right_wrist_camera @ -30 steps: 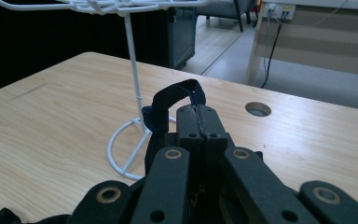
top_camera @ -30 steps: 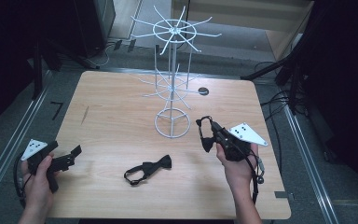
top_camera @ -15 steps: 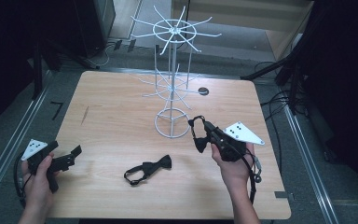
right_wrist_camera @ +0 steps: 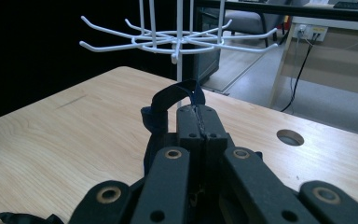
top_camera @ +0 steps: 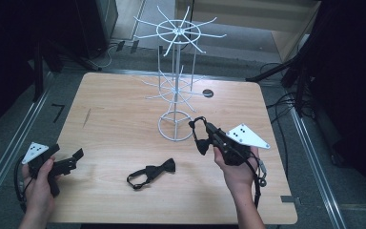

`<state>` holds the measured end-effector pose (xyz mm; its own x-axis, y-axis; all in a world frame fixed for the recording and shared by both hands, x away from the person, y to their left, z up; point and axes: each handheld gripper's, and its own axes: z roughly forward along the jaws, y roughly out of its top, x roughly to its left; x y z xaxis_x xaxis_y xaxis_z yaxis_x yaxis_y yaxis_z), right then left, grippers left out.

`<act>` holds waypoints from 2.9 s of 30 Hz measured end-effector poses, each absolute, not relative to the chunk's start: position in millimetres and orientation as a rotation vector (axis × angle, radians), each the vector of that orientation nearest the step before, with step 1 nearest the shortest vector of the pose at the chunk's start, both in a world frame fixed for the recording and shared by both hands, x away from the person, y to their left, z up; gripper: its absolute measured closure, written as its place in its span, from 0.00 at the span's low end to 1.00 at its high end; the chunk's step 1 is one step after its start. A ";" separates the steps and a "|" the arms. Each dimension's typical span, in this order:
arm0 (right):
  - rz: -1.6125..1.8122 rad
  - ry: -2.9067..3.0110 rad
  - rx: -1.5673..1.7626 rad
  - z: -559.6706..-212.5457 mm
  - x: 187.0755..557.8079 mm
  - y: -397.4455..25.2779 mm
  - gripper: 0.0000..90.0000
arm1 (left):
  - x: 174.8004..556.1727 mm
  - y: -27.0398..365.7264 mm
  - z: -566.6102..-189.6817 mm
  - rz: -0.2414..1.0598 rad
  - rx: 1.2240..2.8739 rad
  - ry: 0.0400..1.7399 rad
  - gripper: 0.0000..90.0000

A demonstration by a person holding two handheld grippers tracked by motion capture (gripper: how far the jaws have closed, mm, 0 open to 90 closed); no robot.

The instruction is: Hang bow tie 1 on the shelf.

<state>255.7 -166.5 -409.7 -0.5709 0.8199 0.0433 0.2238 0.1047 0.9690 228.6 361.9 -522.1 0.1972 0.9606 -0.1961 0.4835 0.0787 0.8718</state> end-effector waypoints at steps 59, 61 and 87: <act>1.530 1.860 1.026 -391.4 284.3 -150.8 1.00 | 228.7 361.7 -522.2 0.648 1.544 1.419 0.00; 1.530 1.862 1.041 -392.2 286.8 -150.4 1.00 | 228.7 361.7 -522.2 0.648 1.544 1.419 0.00; 1.508 1.866 1.115 -400.6 319.1 -137.7 1.00 | 228.9 362.1 -522.1 0.643 1.542 1.420 0.00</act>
<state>319.1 -137.7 -400.6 -0.5460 0.8297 0.1157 0.2874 0.0558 0.9562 228.9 362.1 -522.1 0.1998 0.9592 -0.2002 0.4825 0.0815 0.8721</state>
